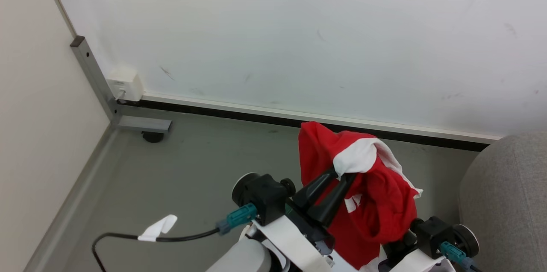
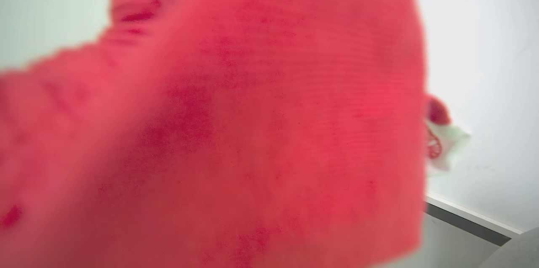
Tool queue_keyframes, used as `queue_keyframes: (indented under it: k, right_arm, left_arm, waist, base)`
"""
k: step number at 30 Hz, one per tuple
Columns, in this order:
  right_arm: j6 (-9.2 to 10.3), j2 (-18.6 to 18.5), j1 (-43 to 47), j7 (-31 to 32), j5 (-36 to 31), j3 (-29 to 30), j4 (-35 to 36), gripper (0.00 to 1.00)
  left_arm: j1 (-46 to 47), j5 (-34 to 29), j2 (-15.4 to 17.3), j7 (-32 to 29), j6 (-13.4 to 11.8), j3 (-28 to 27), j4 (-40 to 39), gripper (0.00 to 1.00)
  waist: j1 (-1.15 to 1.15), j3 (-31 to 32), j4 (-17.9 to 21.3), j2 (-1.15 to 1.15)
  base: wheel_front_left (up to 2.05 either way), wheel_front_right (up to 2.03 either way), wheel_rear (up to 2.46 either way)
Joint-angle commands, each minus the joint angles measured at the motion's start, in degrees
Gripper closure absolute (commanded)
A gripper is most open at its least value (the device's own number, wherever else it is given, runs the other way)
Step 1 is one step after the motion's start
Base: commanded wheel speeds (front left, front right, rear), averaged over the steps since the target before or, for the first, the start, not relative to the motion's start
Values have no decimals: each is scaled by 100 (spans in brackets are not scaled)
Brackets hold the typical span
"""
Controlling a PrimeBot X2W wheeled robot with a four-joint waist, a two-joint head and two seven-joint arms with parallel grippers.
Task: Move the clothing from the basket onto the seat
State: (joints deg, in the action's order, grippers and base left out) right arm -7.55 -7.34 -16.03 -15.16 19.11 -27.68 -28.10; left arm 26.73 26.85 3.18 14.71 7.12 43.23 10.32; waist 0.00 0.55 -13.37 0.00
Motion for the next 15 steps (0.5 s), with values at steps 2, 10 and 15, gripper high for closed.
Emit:
queue_keyframes:
  k: [2,10,15]
  right_arm:
    - [14,20,107,1,68,74,58,100]
    - [13,119,282,1,198,557,469,100]
    - [13,156,350,1,261,939,753,100]
  left_arm:
    - [-65,121,62,9,-36,-63,52,100]
    - [-124,200,126,-2,-80,-148,327,99]
    - [-148,288,114,-38,-57,-70,430,0]
  waist:
    - [0,2,15,0]
    - [0,-7,231,0]
    - [0,-36,430,0]
  base:
    - [0,0,0]
    - [0,0,0]
    - [0,0,0]
